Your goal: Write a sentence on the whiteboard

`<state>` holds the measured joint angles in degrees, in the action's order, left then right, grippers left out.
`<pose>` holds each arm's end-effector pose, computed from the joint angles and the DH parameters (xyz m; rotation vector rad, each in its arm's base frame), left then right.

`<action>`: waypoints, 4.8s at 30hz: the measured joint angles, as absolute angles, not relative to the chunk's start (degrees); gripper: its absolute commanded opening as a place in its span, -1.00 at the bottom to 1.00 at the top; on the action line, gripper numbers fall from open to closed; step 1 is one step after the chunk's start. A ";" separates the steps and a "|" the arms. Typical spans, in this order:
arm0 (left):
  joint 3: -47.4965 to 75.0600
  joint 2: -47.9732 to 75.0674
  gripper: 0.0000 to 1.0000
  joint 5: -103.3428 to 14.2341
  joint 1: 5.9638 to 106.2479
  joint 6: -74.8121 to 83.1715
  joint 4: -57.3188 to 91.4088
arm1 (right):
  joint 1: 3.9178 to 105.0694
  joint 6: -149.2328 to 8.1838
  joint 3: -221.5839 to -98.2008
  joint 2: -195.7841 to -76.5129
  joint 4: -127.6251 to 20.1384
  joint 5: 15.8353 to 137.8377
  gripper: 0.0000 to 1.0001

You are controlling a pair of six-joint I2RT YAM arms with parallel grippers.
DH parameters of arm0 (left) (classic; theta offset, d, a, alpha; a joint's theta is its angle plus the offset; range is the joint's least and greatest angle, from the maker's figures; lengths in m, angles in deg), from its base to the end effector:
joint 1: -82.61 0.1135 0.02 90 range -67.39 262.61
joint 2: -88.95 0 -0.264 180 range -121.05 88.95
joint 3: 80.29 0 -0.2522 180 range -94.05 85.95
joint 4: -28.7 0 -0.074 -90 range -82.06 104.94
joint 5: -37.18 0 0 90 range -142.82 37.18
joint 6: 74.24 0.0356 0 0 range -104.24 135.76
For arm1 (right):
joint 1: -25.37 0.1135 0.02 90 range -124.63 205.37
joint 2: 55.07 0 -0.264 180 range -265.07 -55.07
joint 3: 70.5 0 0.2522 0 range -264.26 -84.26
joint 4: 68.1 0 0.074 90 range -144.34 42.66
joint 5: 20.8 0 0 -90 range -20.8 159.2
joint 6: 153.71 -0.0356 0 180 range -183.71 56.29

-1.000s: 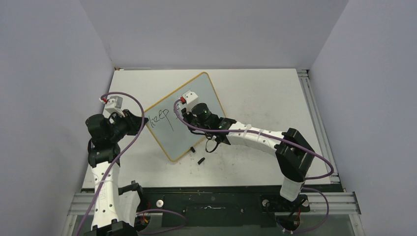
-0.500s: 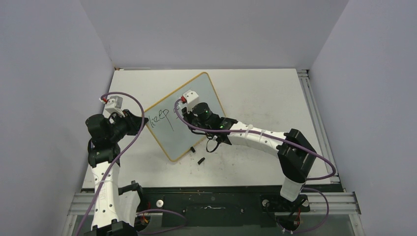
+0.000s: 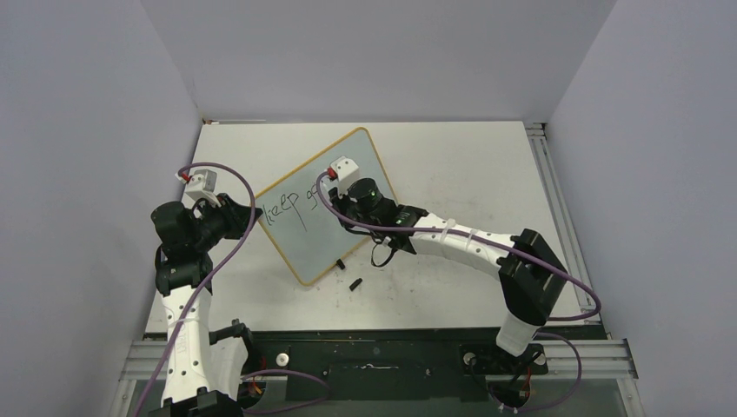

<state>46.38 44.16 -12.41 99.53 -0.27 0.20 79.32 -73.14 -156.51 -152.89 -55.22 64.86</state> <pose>0.1761 0.0295 0.3024 -0.0663 1.8850 -0.6622 0.2389 0.3237 0.2777 -0.7329 1.9223 0.6261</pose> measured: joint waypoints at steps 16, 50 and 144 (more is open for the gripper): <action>46.38 44.16 -1.00 -12.39 99.53 -0.27 0.20 | 77.16 -72.18 -156.09 -152.98 -53.30 67.26 -0.89; 46.38 44.05 -1.00 -12.37 99.58 -0.27 0.20 | 77.53 -69.78 -158.78 -155.21 -50.98 68.16 -0.89; 46.38 44.05 -1.00 -12.06 99.58 -0.27 0.24 | 77.05 -70.34 -158.06 -155.82 -48.47 65.05 -0.89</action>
<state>46.38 44.05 -12.06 99.58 -0.27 0.24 77.05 -70.34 -158.06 -155.82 -48.47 65.05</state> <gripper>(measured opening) 0.145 0.151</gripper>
